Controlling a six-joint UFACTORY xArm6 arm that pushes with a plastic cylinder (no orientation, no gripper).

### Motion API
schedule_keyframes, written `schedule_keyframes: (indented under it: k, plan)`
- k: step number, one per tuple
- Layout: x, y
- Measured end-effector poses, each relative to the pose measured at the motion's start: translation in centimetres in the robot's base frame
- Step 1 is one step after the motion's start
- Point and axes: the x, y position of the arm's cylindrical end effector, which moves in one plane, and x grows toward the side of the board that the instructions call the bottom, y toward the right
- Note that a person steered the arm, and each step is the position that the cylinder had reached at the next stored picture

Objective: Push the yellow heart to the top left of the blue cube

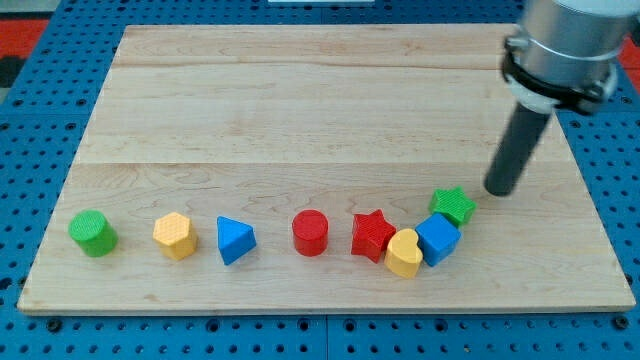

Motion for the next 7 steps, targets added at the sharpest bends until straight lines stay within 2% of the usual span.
schedule_keyframes:
  k: [1, 2, 3, 4, 5, 6, 7]
  plan:
    - [3.2, -1.3]
    - [2.9, -8.0]
    - [-1.5, -8.9]
    - [-2.0, -8.1]
    - [4.8, -3.0]
    - [12.2, -2.8]
    - [12.1, -6.5]
